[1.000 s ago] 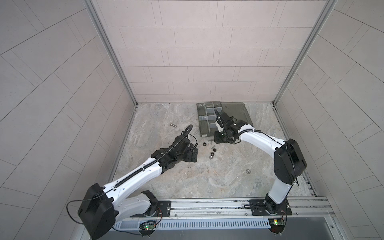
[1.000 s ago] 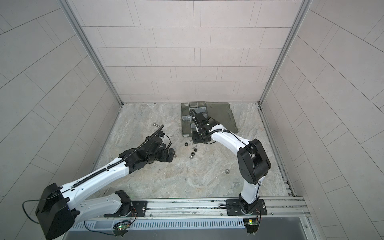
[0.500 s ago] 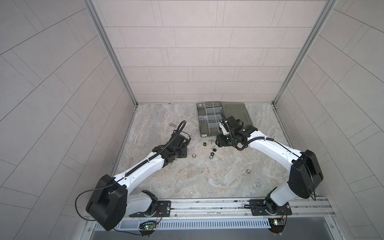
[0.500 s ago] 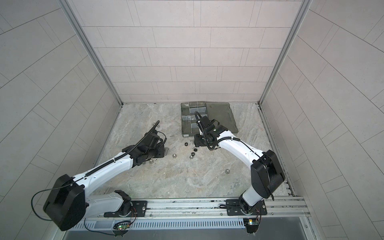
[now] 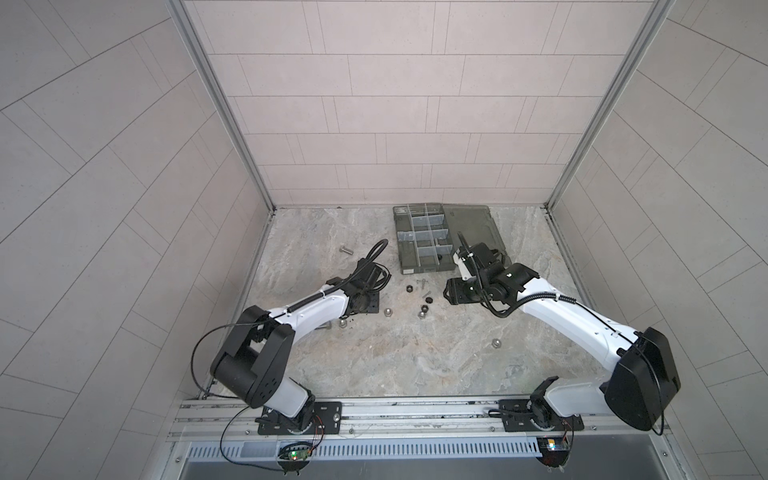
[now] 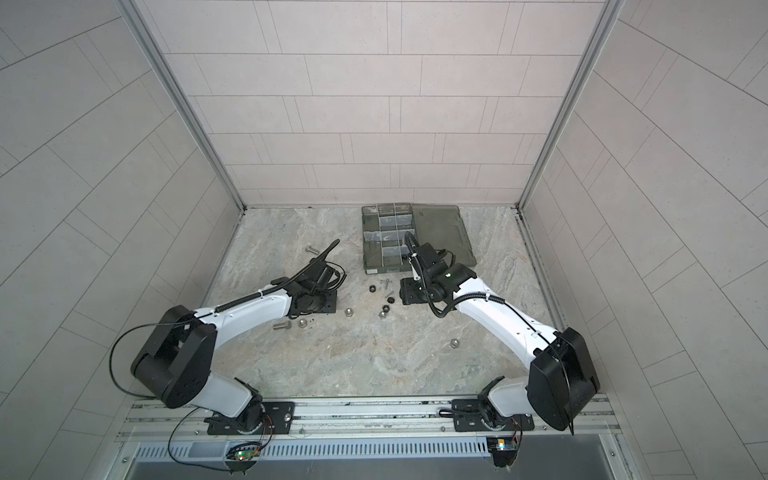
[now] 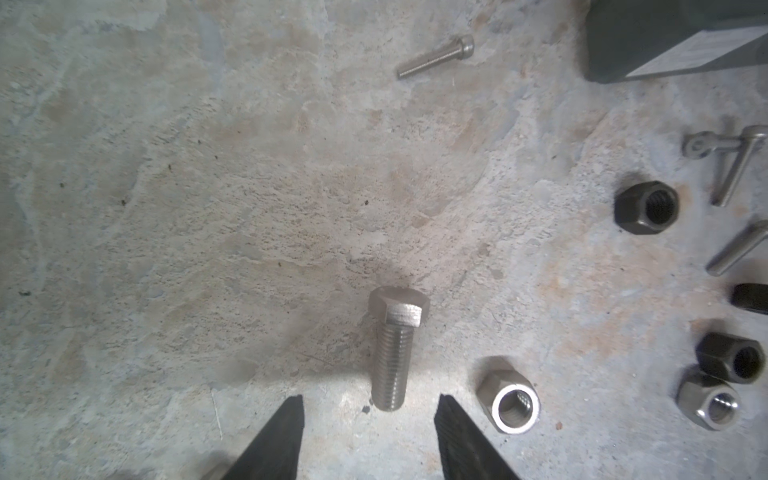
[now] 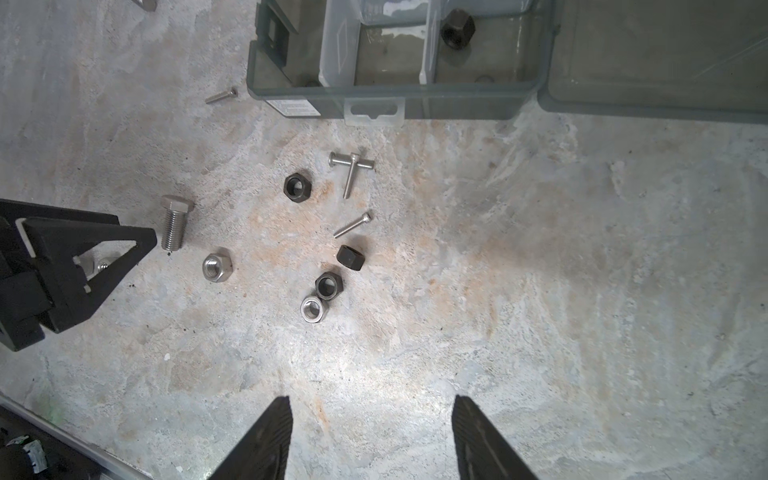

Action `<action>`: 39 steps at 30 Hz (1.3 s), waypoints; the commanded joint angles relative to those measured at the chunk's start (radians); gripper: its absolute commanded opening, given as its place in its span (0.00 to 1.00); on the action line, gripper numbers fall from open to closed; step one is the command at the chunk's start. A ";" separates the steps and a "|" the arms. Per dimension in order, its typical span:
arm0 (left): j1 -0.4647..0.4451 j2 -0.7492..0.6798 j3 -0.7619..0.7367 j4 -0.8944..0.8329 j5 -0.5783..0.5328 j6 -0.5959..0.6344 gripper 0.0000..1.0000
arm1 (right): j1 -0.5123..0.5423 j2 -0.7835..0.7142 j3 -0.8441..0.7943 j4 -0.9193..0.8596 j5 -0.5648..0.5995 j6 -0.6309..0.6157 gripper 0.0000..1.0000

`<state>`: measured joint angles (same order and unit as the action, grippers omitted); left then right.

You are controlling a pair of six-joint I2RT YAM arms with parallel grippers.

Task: Sort the screws and nuts into containers
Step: 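Close the left gripper on the head of the standing steel bolt, then lift and carry the steel bolt with the left gripper over the box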

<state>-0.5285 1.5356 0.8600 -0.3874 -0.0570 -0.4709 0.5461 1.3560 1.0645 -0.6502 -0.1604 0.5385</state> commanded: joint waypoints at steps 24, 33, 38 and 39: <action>0.015 0.219 0.119 0.041 0.064 0.032 0.15 | -0.104 -0.135 -0.071 -0.012 0.001 -0.039 0.63; 0.013 0.200 0.198 -0.021 0.094 0.037 0.14 | -0.122 -0.140 -0.069 -0.012 -0.008 -0.044 0.63; 0.012 0.197 0.287 -0.060 0.093 0.041 0.14 | -0.141 -0.153 -0.072 -0.014 -0.010 -0.043 0.63; 0.014 0.203 0.317 -0.068 0.096 0.043 0.14 | -0.145 -0.154 -0.074 -0.014 -0.010 -0.043 0.63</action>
<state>-0.5175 1.7443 1.1088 -0.4225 0.0345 -0.4435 0.4110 1.2293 0.9989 -0.6483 -0.1749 0.5011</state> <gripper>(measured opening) 0.170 0.633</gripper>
